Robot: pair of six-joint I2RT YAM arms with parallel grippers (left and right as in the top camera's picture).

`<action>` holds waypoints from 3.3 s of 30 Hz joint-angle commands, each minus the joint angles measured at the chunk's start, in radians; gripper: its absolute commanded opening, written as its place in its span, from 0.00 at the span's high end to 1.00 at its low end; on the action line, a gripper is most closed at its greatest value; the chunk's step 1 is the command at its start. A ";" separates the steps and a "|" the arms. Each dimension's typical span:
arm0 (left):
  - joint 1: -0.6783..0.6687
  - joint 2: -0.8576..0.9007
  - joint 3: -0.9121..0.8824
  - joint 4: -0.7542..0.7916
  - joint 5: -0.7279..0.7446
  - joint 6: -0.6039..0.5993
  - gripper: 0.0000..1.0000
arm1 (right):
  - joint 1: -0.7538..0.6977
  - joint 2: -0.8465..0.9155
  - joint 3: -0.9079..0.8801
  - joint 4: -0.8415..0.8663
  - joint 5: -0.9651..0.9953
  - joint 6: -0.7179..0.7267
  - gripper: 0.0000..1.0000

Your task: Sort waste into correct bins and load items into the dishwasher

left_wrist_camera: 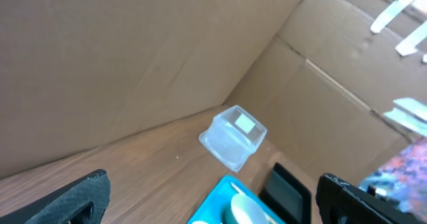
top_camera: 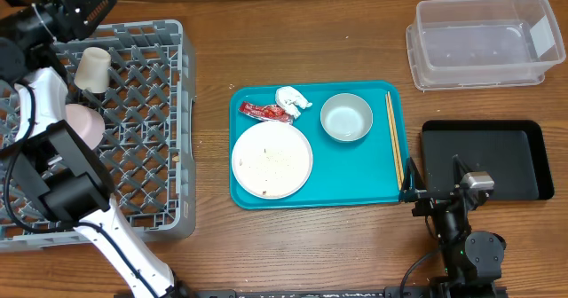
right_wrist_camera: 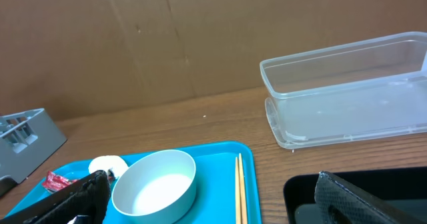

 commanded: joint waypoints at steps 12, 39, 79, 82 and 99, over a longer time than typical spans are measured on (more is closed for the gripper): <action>-0.037 -0.026 0.280 -0.153 0.031 0.025 0.00 | -0.006 -0.011 -0.010 0.006 0.005 0.003 0.00; -0.089 -0.026 0.398 -0.784 -0.172 0.170 0.00 | -0.006 -0.011 -0.010 0.006 0.005 0.003 0.00; -0.013 -0.150 0.398 -2.283 -0.976 1.496 0.86 | -0.006 -0.011 -0.010 0.006 0.005 0.003 0.00; -0.043 -0.150 0.398 -2.316 -1.027 1.521 0.96 | -0.006 -0.011 -0.010 0.006 0.005 0.003 0.00; -0.246 -0.076 0.388 -2.416 -1.772 1.687 0.96 | -0.006 -0.011 -0.010 0.006 0.005 0.003 0.00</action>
